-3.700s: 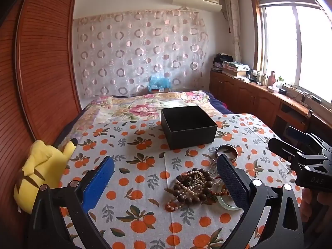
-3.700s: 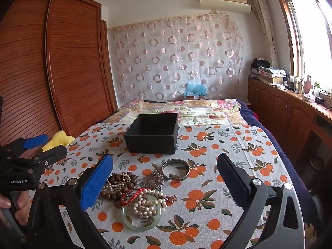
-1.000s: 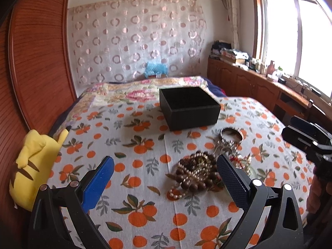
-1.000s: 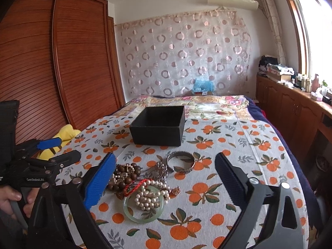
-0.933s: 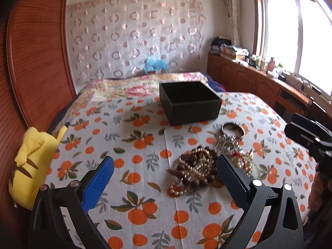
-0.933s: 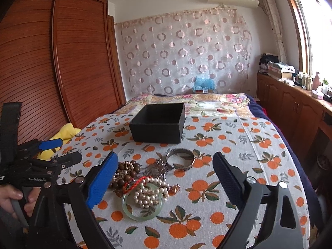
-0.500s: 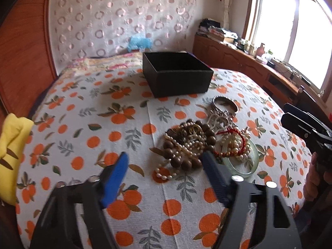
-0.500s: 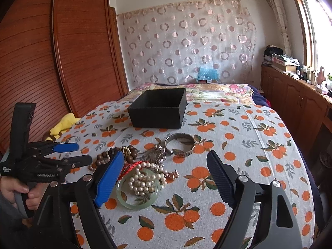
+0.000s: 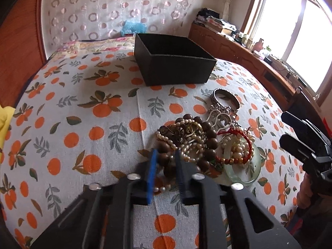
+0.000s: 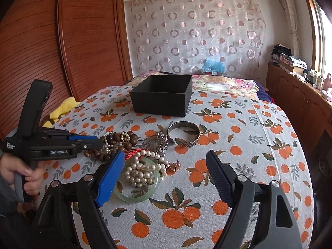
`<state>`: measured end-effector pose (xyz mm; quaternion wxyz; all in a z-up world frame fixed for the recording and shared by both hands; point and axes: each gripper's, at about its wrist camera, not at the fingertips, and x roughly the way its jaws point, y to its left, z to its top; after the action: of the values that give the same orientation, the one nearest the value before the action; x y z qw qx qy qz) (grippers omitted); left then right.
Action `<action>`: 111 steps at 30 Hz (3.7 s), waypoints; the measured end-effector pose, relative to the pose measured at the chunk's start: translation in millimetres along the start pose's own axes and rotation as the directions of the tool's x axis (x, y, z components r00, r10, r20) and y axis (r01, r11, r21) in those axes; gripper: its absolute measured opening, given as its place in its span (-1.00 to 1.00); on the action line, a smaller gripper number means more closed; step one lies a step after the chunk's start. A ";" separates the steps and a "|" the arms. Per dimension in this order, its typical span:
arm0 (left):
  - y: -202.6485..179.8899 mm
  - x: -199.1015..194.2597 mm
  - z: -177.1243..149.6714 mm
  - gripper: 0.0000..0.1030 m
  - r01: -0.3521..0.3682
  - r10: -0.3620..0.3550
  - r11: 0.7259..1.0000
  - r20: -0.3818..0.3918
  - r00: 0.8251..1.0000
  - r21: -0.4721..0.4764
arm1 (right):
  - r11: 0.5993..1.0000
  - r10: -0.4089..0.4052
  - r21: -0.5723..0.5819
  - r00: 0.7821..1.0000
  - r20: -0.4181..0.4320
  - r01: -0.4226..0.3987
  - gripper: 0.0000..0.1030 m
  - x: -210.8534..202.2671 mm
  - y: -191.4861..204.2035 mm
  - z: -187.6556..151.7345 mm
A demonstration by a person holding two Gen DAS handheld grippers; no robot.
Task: Organize jewelry
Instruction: 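Grasp the brown wooden bead strand with the left tool and lift it, then grasp a silver chain necklace with the right tool while the left tool holds the beads, then lower beads and chain into the black box and open both tools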
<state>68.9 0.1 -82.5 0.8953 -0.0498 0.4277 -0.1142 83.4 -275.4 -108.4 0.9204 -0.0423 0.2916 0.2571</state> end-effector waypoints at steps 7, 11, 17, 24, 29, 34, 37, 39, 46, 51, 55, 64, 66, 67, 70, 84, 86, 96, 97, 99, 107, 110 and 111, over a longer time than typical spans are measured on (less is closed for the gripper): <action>-19.5 -33.6 19.2 -0.77 0.019 -0.025 0.998 0.107 0.994 0.057 | 1.000 -0.004 -0.010 1.000 -0.014 0.004 0.60 2.5 -0.7 1.4; -27.7 -51.3 31.7 -0.77 0.026 -0.038 0.996 0.151 0.988 0.079 | 1.000 -0.008 -0.015 1.000 -0.008 0.008 0.60 -0.5 -0.3 4.2; -37.1 -75.9 46.4 -0.77 0.029 -0.050 0.994 0.206 0.977 0.101 | 1.000 -0.015 -0.019 1.000 0.001 0.015 0.60 -3.8 -1.7 9.2; -34.9 -96.5 59.1 -0.77 0.008 -0.036 0.994 0.257 0.966 0.110 | 1.000 -0.002 -0.030 1.000 -0.009 0.002 0.53 1.4 -2.6 13.9; -30.4 -102.9 66.8 -0.77 -0.002 -0.029 0.994 0.280 0.960 0.109 | 0.999 -0.008 -0.049 0.999 -0.052 0.005 0.30 23.3 -11.8 21.7; -28.7 -109.8 81.4 -0.77 -0.002 -0.035 0.993 0.302 0.953 0.122 | 0.998 -0.004 -0.057 0.994 -0.108 -0.002 0.01 54.3 -26.7 34.9; -27.5 -110.0 88.8 -0.77 0.007 -0.047 0.992 0.305 0.951 0.130 | 0.999 0.000 -0.050 0.988 -0.156 -0.008 -0.13 74.9 -38.2 42.6; -26.5 -111.9 91.3 -0.77 0.012 -0.054 0.991 0.312 0.949 0.133 | 0.998 -0.006 -0.055 0.986 -0.165 -0.004 -0.13 80.9 -41.6 45.8; -10.2 -94.0 90.1 -0.77 -0.001 -0.028 0.995 0.277 0.960 0.104 | 0.995 0.073 -0.054 0.986 -0.148 -0.081 -0.16 83.2 -29.8 60.6; 15.8 -68.9 76.1 -0.77 -0.027 0.014 0.998 0.214 0.977 0.058 | 0.976 0.173 -0.102 0.970 -0.173 -0.192 -0.16 91.1 10.8 67.5; 46.5 -49.3 60.6 -0.77 -0.058 0.058 0.998 0.157 0.986 0.000 | 0.954 0.228 -0.145 0.949 -0.218 -0.262 -0.16 101.6 43.4 71.3; 92.2 -28.0 36.9 -0.77 -0.090 0.096 0.993 0.086 0.992 -0.073 | 0.919 0.270 -0.196 0.908 -0.319 -0.342 -0.16 137.3 88.1 81.3; 98.2 -24.5 35.2 -0.77 -0.088 0.094 0.993 0.076 0.993 -0.084 | 0.912 0.271 -0.205 0.898 -0.347 -0.355 -0.18 147.9 97.0 82.6; 101.2 -23.0 34.4 -0.77 -0.082 0.088 0.993 0.071 0.994 -0.088 | 0.910 0.272 -0.208 0.894 -0.357 -0.360 -0.23 151.2 99.8 82.6; 106.8 -20.7 35.1 -0.77 -0.066 0.072 0.993 0.062 0.995 -0.096 | 0.899 0.273 -0.217 0.875 -0.401 -0.380 -0.26 163.1 106.1 84.8; 112.7 -10.9 44.5 -0.77 -0.051 0.054 0.994 0.024 0.998 -0.094 | 0.860 0.298 -0.239 0.823 -0.484 -0.452 -0.80 182.7 112.6 88.4; 111.8 -9.4 46.2 -0.77 -0.059 0.061 0.994 0.020 0.998 -0.090 | 0.859 0.307 -0.231 0.821 -0.481 -0.456 -0.80 182.2 108.9 88.3; 97.2 -15.8 58.4 -0.77 -0.056 0.058 0.996 0.034 0.998 -0.069 | 0.880 0.353 -0.189 0.867 -0.351 -0.435 -0.80 144.8 81.7 117.3; 94.4 -17.1 60.6 -0.76 -0.053 0.055 0.997 0.038 0.998 -0.063 | 0.881 0.355 -0.190 0.871 -0.338 -0.433 -0.80 140.7 80.4 121.6; 86.3 -20.9 67.2 -0.77 -0.040 0.043 0.998 0.050 0.998 -0.050 | 0.884 0.357 -0.198 0.885 -0.298 -0.423 -0.80 127.8 76.7 135.0; 54.6 -37.0 89.6 -0.77 -0.003 0.001 1.000 0.101 0.995 0.015 | 0.911 0.336 -0.203 0.931 -0.143 -0.360 -0.80 77.5 47.6 180.7; 43.1 -41.7 95.5 -0.77 0.012 -0.016 0.999 0.116 0.993 0.039 | 0.919 0.321 -0.209 0.943 -0.090 -0.333 -0.80 59.3 36.7 195.5; 39.8 -43.5 98.5 -0.76 0.018 -0.023 0.999 0.122 0.992 0.045 | 0.922 0.318 -0.210 0.945 -0.076 -0.326 -0.80 54.1 33.4 200.1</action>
<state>125.4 48.5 4.8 0.9195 -0.0412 0.3688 -0.1294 207.6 -176.7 29.2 0.8492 -0.1005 0.2826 0.4345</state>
